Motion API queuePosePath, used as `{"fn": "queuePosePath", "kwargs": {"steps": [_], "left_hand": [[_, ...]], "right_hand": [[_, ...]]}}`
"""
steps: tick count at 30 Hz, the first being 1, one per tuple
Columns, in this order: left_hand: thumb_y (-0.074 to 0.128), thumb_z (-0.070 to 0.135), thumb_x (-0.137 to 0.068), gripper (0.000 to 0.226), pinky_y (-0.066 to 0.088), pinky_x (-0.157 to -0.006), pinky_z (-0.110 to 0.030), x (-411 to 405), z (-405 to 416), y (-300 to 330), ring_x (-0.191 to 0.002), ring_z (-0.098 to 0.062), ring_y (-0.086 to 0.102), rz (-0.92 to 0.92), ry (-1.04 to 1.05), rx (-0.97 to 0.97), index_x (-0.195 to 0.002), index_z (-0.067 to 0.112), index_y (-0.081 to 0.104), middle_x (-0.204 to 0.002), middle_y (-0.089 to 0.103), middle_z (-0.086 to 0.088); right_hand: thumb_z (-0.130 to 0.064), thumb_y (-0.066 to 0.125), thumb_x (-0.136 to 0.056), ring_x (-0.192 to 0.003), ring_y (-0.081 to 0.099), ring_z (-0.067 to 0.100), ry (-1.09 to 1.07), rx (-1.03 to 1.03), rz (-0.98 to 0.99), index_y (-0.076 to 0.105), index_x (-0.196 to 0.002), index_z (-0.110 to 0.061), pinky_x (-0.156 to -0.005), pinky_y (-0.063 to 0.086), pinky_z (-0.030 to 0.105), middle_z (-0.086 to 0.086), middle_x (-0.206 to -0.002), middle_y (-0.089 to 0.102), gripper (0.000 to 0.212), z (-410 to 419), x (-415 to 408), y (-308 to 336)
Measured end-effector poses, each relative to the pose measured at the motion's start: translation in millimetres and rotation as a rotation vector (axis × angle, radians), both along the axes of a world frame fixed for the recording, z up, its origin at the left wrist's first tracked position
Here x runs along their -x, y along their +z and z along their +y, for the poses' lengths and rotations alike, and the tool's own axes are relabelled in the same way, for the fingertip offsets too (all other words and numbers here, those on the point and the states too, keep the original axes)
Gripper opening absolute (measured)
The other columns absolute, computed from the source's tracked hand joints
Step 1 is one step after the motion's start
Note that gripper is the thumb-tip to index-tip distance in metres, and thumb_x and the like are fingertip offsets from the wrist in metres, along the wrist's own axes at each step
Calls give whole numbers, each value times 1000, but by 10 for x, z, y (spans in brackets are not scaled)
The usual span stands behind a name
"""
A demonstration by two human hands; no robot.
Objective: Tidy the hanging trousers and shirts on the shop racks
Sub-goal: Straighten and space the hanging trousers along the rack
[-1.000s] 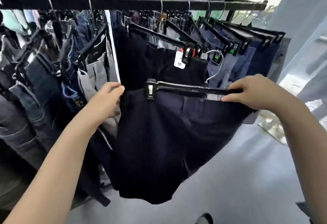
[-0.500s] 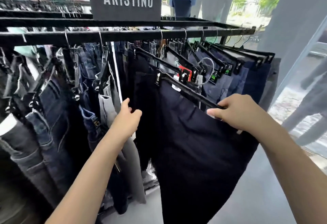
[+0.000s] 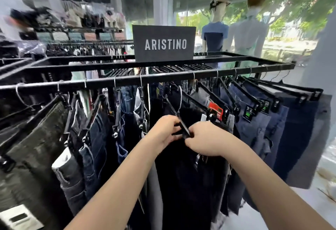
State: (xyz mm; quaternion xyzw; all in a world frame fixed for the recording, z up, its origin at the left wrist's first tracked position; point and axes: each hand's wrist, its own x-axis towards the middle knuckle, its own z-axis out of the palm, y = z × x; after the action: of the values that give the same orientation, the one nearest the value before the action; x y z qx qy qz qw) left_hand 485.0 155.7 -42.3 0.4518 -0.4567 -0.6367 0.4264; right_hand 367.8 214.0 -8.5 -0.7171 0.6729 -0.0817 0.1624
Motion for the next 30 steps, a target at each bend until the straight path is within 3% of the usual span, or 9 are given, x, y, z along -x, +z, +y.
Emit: {"fn": "queuePosePath", "kwargs": {"steps": [3, 7, 9, 12, 15, 18, 22, 26, 30], "left_hand": [[36, -2, -91, 30, 43, -57, -26, 9, -181, 236, -63, -16, 49, -245, 37, 74, -68, 14, 48, -72, 50, -5], [49, 9, -82, 18, 47, -67, -31, 31, -381, 537, -91, -36, 62, -895, 57, 345, -91, 3, 64, -95, 64, -19], [52, 14, -78, 21, 48, -74, -28, -3, -438, 659, -95, -30, 60, -1091, 148, 485, -93, 13, 67, -101, 64, -10], [55, 15, -85, 25, 48, -94, -36, -29, -572, 770, -108, -24, 57, -1117, 342, 812, -108, 15, 65, -115, 62, -6], [59, 13, -88, 43, 37, -108, -34, -34, -810, 777, -131, -24, 42, -1261, 372, 1142, -131, 7, 53, -140, 47, -9], [54, 20, -91, 63, 27, -115, -35, -69, -1079, 755, -145, -20, 23, -1427, 224, 1061, -148, 7, 30, -158, 23, -6], [54, 18, -88, 51, 34, -104, -36, -86, -1235, 623, -134, -20, 41, -1526, 325, 1069, -137, 11, 43, -148, 40, -5], [64, 5, -79, 69, 38, -104, -38, -135, -1245, 526, -132, -27, 44, -1388, 400, 1130, -142, 2, 36, -144, 44, -13], [60, 17, -66, 75, 33, -106, -41, -84, -1206, 506, -130, -24, 46, -1518, 336, 1136, -139, 10, 45, -143, 48, -8]], "right_hand": [[-22, 51, -87, -83, 55, 28, -30, 61, -59, 56, -78, -9, -98, 46, 39, 8, -84, 59, 17, -187, -110, 106], [-20, 46, -91, -96, 59, 35, -63, 112, -86, 51, -80, -10, -89, 46, 39, 19, -110, 61, 15, -487, -182, 227], [-23, 46, -89, -78, 57, 32, -89, 129, -143, 44, -70, -12, -79, 49, 37, 16, -97, 61, 22, -660, -178, 226], [-20, 50, -85, -58, 46, 23, -123, 140, -225, 40, -64, -12, -60, 42, 29, 7, -72, 47, 25, -845, -153, 214], [-15, 50, -86, -52, 43, 18, -123, 154, -295, 40, -62, -9, -51, 35, 26, 9, -72, 49, 27, -969, -108, 208], [-13, 49, -88, -61, 51, 25, -87, 159, -316, 45, -67, -6, -60, 42, 28, 18, -85, 56, 23, -1085, -97, 189], [-14, 48, -87, -102, 62, 40, -31, 140, -245, 61, -103, 4, -77, 49, 32, 24, -114, 62, 28, -1178, -129, 84], [-16, 44, -89, -81, 59, 31, -2, 95, -233, 48, -75, -5, -65, 44, 30, 11, -89, 55, 18, -1240, -124, -121], [-21, 45, -90, -84, 59, 31, 18, 124, -212, 49, -84, -8, -67, 45, 31, 8, -88, 53, 15, -1249, -54, -159]]}}
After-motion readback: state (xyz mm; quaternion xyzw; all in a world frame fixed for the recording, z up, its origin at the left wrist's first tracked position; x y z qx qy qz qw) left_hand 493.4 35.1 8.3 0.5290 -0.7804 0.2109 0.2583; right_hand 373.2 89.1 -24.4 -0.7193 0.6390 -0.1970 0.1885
